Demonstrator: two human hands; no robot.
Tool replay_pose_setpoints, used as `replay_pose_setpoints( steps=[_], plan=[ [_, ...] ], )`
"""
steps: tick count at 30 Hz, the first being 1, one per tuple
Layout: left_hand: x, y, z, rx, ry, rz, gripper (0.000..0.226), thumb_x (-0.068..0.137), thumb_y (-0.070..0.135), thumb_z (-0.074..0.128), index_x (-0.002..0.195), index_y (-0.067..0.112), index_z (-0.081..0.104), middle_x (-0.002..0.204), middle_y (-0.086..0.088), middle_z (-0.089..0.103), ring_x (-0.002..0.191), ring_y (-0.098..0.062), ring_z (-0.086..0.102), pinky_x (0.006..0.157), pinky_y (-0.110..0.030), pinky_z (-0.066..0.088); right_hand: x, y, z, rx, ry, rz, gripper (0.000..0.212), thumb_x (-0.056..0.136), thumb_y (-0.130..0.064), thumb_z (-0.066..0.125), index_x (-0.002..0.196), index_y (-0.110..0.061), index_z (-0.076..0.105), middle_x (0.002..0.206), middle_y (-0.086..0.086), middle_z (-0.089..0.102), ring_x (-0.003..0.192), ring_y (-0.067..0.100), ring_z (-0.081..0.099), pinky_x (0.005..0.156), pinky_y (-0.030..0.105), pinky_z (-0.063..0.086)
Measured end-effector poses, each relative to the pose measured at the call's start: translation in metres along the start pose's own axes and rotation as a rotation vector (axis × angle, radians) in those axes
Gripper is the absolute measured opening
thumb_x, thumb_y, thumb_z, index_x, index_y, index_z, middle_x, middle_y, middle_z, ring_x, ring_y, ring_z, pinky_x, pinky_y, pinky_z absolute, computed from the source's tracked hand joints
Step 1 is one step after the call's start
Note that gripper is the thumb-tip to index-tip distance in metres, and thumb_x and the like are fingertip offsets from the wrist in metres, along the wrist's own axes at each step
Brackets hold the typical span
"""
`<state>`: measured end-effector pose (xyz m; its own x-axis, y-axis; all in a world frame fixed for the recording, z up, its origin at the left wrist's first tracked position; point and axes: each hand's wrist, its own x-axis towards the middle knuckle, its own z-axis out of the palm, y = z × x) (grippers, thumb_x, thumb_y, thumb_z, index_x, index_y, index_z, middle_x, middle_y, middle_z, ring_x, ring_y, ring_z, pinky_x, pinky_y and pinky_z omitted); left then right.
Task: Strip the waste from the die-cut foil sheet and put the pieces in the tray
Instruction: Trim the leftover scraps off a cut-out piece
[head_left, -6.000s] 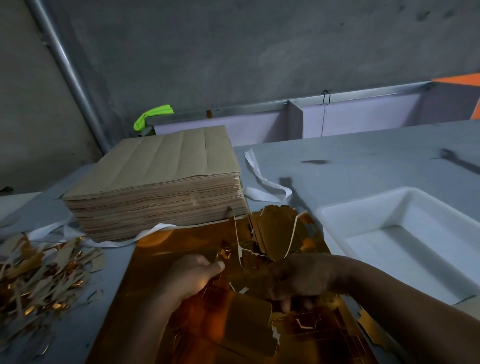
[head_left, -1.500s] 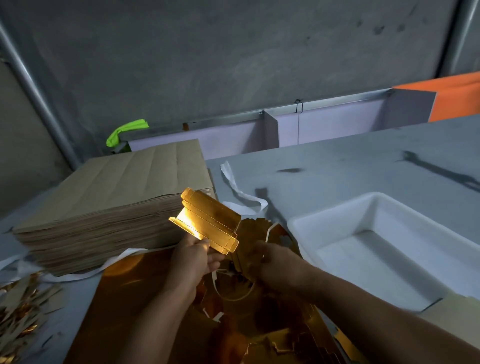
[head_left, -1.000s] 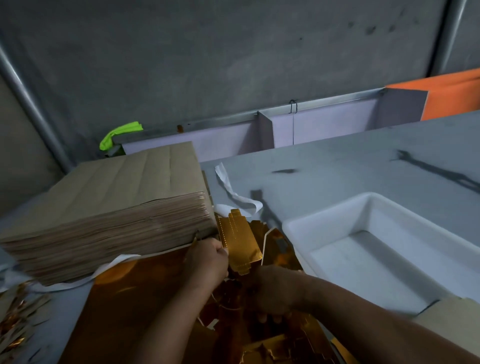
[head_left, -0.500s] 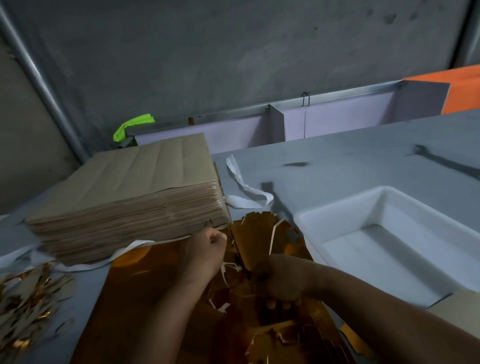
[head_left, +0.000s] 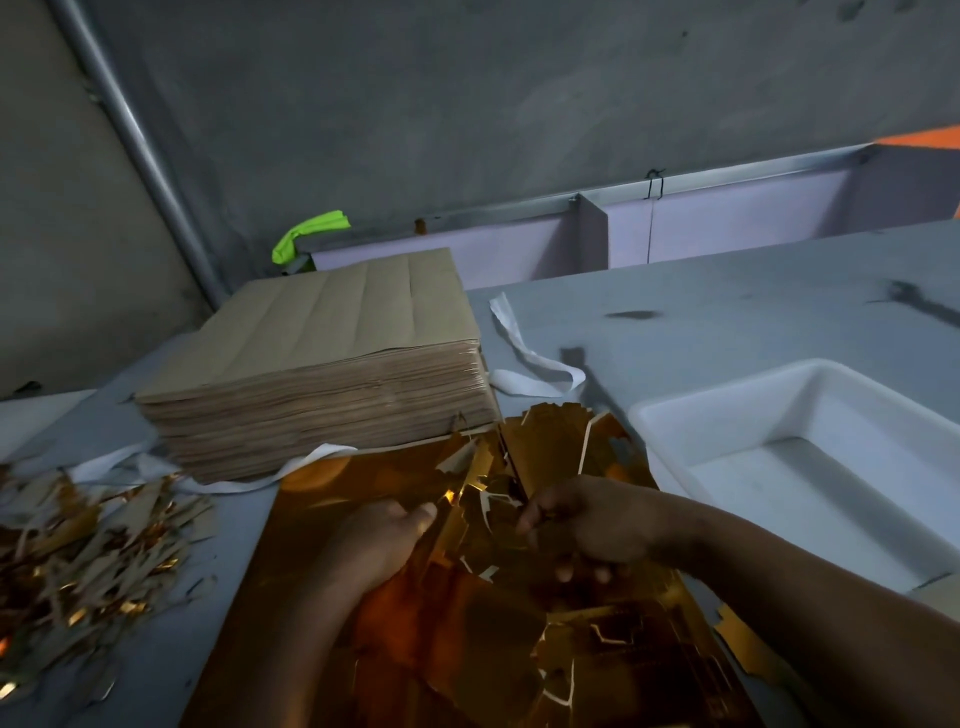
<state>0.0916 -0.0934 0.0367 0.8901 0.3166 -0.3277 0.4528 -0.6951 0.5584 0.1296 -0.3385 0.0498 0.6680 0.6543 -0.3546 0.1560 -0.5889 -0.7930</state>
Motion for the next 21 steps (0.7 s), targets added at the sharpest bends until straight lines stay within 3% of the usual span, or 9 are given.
replay_pose_setpoints(
  steps=[4, 8, 13, 16, 21],
  plan=[
    [-0.006, 0.002, 0.005, -0.024, -0.041, 0.091, 0.022, 0.094, 0.047, 0.056, 0.095, 0.027, 0.065, 0.094, 0.005, 0.066, 0.087, -0.011, 0.061, 0.069, -0.028, 0.045, 0.0, 0.0, 0.0, -0.007, -0.029, 0.019, 0.009, 0.1, -0.031, 0.053, 0.106, -0.035, 0.059, 0.075, -0.004, 0.066, 0.045, 0.003, 0.049, 0.044, 0.018, 0.037],
    [-0.006, 0.006, 0.01, -0.035, -0.097, 0.132, 0.01, 0.093, 0.035, 0.063, 0.093, 0.026, 0.067, 0.096, 0.005, 0.069, 0.091, -0.011, 0.063, 0.074, -0.028, 0.047, -0.002, -0.001, 0.0, -0.002, -0.042, 0.024, 0.01, 0.1, -0.03, 0.053, 0.105, -0.034, 0.06, 0.075, -0.005, 0.066, 0.045, 0.003, 0.048, 0.043, 0.017, 0.036],
    [-0.005, 0.008, 0.008, -0.141, -0.077, 0.157, 0.013, 0.097, 0.028, 0.056, 0.09, 0.022, 0.066, 0.092, 0.0, 0.066, 0.087, -0.017, 0.059, 0.073, -0.032, 0.043, -0.003, -0.004, -0.001, 0.002, -0.052, 0.027, 0.01, 0.101, -0.03, 0.052, 0.1, -0.035, 0.06, 0.076, -0.006, 0.066, 0.045, 0.003, 0.049, 0.043, 0.017, 0.037],
    [-0.004, 0.011, 0.003, -0.241, -0.038, 0.176, 0.017, 0.101, 0.03, 0.048, 0.095, 0.023, 0.063, 0.099, -0.003, 0.066, 0.089, -0.018, 0.057, 0.076, -0.035, 0.042, -0.005, -0.006, 0.0, 0.03, -0.066, 0.029, 0.011, 0.099, -0.04, 0.052, 0.099, -0.034, 0.061, 0.077, -0.007, 0.065, 0.047, 0.004, 0.049, 0.046, 0.018, 0.038],
    [-0.001, 0.023, 0.003, -0.306, 0.041, 0.223, 0.021, 0.102, 0.032, 0.045, 0.096, 0.021, 0.062, 0.094, 0.002, 0.067, 0.09, -0.015, 0.058, 0.07, -0.03, 0.038, -0.009, -0.012, 0.001, 0.04, -0.056, 0.04, 0.037, 0.095, -0.06, 0.047, 0.102, -0.028, 0.063, 0.081, -0.005, 0.067, 0.051, 0.006, 0.051, 0.051, 0.02, 0.041]
  ],
)
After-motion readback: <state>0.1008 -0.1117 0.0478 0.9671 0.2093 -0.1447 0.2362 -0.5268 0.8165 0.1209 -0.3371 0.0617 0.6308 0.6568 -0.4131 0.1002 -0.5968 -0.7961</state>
